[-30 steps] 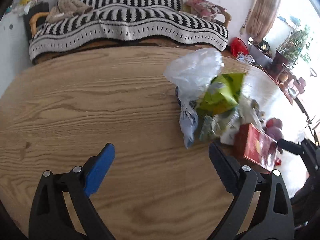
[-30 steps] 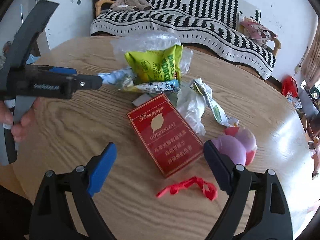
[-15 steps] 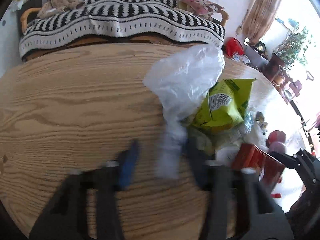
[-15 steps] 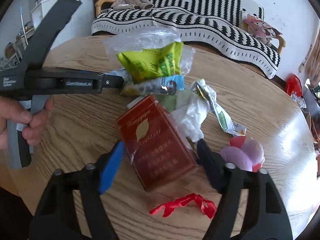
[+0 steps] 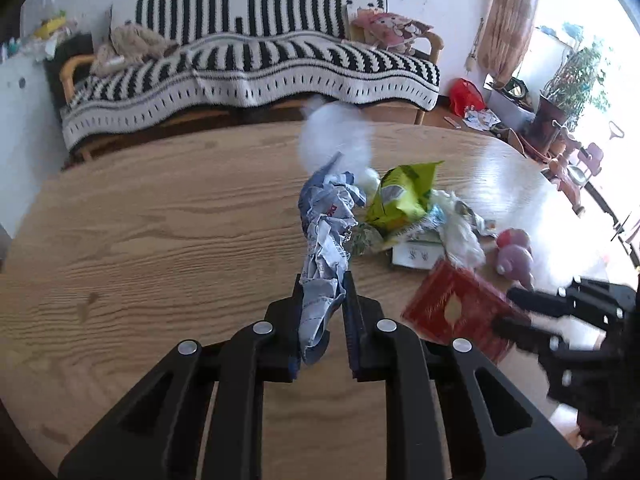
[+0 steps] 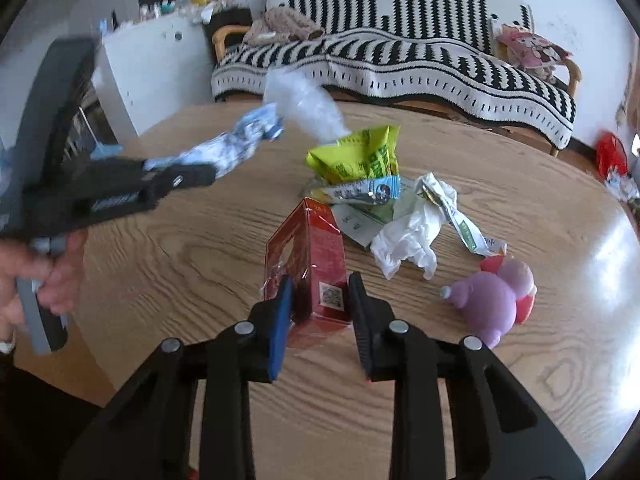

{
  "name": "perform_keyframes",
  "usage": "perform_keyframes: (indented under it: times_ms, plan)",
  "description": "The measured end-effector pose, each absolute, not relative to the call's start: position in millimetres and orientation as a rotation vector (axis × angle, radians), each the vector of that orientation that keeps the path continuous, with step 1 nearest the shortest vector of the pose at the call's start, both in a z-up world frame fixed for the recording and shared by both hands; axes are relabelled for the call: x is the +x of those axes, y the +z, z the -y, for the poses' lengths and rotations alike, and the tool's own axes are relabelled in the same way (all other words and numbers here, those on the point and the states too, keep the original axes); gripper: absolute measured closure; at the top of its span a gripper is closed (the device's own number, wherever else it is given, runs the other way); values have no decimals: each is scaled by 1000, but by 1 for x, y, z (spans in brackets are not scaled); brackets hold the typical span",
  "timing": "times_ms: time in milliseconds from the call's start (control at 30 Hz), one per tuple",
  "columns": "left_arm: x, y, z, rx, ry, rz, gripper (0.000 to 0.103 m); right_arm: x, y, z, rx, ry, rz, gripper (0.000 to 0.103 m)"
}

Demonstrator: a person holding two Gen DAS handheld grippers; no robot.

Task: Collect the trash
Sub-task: 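Carry the box and wrapper to the bin and open both grippers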

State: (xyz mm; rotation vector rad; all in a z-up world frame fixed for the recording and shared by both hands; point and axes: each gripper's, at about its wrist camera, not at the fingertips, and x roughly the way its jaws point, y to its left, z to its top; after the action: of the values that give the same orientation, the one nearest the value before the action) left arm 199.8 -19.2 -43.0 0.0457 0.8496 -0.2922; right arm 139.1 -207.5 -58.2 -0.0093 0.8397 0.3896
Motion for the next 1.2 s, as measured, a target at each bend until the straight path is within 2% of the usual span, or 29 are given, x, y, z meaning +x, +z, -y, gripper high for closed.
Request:
perform_keyframes:
  times_ms: [267,533,867,1200]
  plan:
    - [156,-12,22,48,-295,-803,87,110,-40,231,104,350,-816,75]
    - [137,-12,72,95,-356,-798,87,75,-24,287,159,252,-781,76]
    - [107,-16,220,189,-631,-782,87,-7,-15,439,299,-87,-729,76]
    - [34,-44,379,249,-968,-829,87,-133,-55,588,484,-481,-750,76]
